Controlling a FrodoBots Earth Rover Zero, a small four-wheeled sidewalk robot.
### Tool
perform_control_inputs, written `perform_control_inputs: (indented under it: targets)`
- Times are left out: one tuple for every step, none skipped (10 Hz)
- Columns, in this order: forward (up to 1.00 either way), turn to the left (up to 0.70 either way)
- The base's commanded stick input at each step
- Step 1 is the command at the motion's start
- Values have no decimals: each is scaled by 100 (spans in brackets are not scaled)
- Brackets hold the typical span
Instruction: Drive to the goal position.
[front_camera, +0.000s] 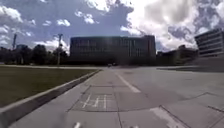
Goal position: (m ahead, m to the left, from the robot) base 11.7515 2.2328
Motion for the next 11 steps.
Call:
perform_control_inputs:
  targets:
    - [70,0]
    - [70,0]
    - [70,0]
    - [70,0]
    - [70,0]
    - [70,0]
    - [70,0]
    - [70,0]
    - [70,0]
    - [70,0]
    - [70,0]
